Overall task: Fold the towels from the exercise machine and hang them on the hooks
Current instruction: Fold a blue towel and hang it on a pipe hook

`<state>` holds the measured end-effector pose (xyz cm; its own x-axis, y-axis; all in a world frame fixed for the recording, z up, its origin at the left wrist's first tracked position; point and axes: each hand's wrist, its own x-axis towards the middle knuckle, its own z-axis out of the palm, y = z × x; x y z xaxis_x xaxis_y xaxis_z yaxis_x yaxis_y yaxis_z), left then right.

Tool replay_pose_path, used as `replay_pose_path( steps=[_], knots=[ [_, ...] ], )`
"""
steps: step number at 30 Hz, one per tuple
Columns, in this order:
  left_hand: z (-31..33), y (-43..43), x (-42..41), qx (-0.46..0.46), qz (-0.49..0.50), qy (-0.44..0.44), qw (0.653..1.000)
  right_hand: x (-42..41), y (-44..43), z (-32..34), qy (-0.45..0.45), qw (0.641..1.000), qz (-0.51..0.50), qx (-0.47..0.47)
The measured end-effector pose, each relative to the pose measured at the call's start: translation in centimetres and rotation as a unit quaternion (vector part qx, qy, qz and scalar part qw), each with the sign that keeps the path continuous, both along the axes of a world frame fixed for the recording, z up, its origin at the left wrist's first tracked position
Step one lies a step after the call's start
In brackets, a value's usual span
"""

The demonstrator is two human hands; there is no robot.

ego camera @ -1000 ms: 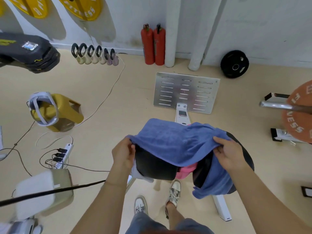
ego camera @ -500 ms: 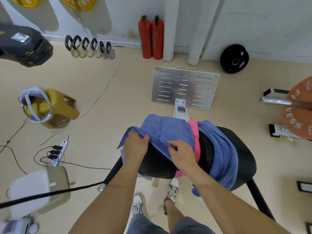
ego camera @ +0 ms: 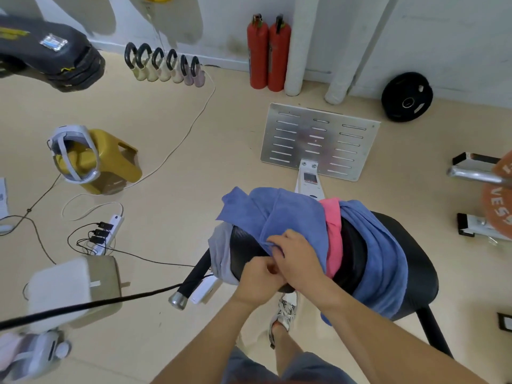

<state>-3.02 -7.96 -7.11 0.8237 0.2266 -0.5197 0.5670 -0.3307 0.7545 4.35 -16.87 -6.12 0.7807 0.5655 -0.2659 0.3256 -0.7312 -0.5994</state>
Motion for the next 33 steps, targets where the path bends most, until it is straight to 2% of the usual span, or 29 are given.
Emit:
replay_pose_path(
  steps=[2,4,6,8,12,14,15,16,18,20,22,27,30,33],
  knots=[
    [0.1,1.9,0.7,0.005,0.138,-0.006,0.99,-0.1,-0.3,-0.5,-0.027,1.0,0.011,0.003],
    [0.4,4.2,1.8,0.058,0.227,-0.016,0.972,-0.1,-0.2,-0.5,-0.049,0.998,0.038,-0.006],
    [0.7,6.2,3.3,0.09,0.256,0.005,0.962,-0.1,0.1,-0.4,-0.08,0.995,0.046,-0.034],
    [0.4,7.4,4.9,0.057,0.282,0.044,0.957,-0.1,0.4,-0.4,-0.076,0.995,0.033,-0.056],
    [0.4,8.2,6.3,-0.108,0.403,0.083,0.905,0.8,0.4,0.3,0.022,0.999,-0.024,-0.025],
    [1.5,8.0,6.3,-0.131,0.42,0.055,0.896,2.0,-0.1,1.4,0.135,0.987,-0.084,0.023],
    [2.2,7.9,6.3,-0.145,0.426,0.028,0.893,2.6,-0.4,2.3,0.206,0.967,-0.137,0.062],
    [3.5,7.8,6.3,-0.172,0.429,-0.004,0.887,3.2,-0.8,3.0,0.261,0.941,-0.192,0.097],
    [6.5,7.7,6.4,-0.247,0.413,-0.073,0.873,4.5,-1.7,4.9,0.288,0.906,-0.273,0.148],
    [9.8,7.7,6.4,-0.315,0.369,-0.131,0.864,5.4,-2.1,7.1,0.256,0.892,-0.315,0.2],
    [13.4,7.0,6.3,-0.326,0.32,-0.161,0.875,5.9,-1.8,10.0,0.187,0.894,-0.332,0.237],
    [20.2,4.2,6.0,-0.149,0.212,-0.25,0.933,4.1,0.9,17.3,0.04,0.896,-0.305,0.321],
    [22.1,3.6,5.3,-0.073,0.151,-0.287,0.943,2.5,2.3,20.0,-0.01,0.9,-0.293,0.324],
    [23.3,3.8,4.5,-0.036,0.156,-0.312,0.936,1.0,3.0,22.0,-0.038,0.889,-0.301,0.344]
  ],
)
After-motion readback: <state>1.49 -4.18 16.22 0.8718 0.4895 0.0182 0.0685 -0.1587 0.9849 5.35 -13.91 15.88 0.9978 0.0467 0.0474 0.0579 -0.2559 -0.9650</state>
